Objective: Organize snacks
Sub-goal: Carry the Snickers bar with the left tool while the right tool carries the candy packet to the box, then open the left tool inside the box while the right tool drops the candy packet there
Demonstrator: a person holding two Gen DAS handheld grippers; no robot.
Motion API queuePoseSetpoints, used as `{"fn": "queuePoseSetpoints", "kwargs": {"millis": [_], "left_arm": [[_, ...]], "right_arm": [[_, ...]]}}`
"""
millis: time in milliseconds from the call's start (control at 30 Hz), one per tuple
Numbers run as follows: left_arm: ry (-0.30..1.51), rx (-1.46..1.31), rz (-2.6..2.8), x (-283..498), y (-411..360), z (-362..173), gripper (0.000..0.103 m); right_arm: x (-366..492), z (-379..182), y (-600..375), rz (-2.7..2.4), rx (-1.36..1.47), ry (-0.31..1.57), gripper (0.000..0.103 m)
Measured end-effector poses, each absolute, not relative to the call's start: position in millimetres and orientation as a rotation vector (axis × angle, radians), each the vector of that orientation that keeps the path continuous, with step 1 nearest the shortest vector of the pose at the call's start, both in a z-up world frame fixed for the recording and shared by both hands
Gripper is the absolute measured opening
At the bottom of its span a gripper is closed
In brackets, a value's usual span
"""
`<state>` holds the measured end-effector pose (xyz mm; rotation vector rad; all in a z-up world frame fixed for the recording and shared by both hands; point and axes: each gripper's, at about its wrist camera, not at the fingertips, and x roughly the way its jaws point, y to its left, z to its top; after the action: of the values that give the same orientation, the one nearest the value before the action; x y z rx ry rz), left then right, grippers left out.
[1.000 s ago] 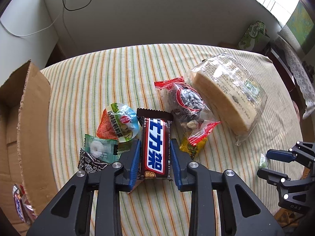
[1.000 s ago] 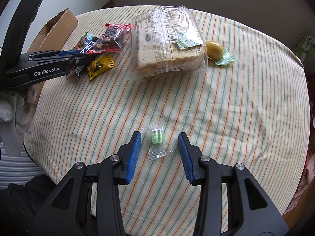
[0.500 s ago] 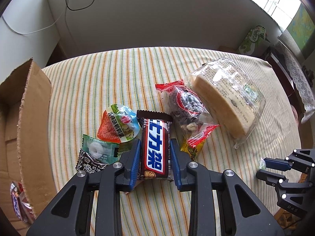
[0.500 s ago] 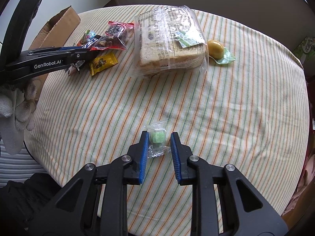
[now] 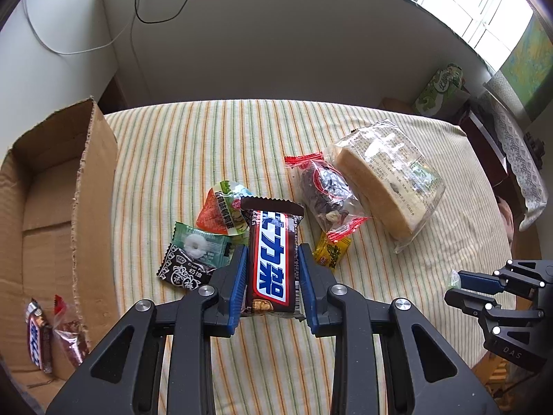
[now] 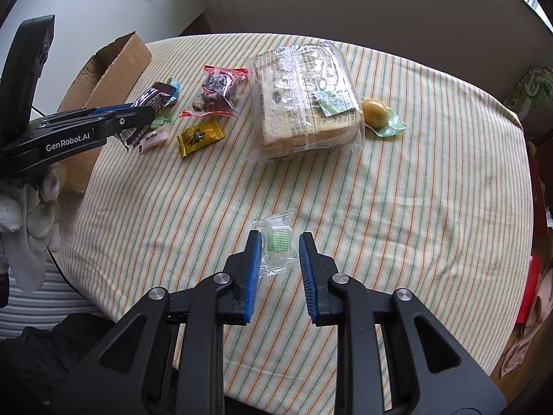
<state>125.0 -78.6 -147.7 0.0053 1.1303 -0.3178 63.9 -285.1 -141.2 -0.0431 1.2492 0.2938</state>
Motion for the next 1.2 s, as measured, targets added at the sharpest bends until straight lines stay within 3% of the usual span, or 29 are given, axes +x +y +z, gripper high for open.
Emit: {"fn": "queuePoseSetpoints", "kwargs": {"millis": [700, 1200], "left_arm": [[1.035, -0.108, -0.2, 99, 9, -99, 0.027], [0.995, -0.194, -0.041, 85, 86, -94, 0.027]], "right_arm": [[109, -77, -172, 0.463, -0.115, 1.137, 0.023], [142, -69, -61, 0.613, -0.202, 1.101, 0.023]]}}
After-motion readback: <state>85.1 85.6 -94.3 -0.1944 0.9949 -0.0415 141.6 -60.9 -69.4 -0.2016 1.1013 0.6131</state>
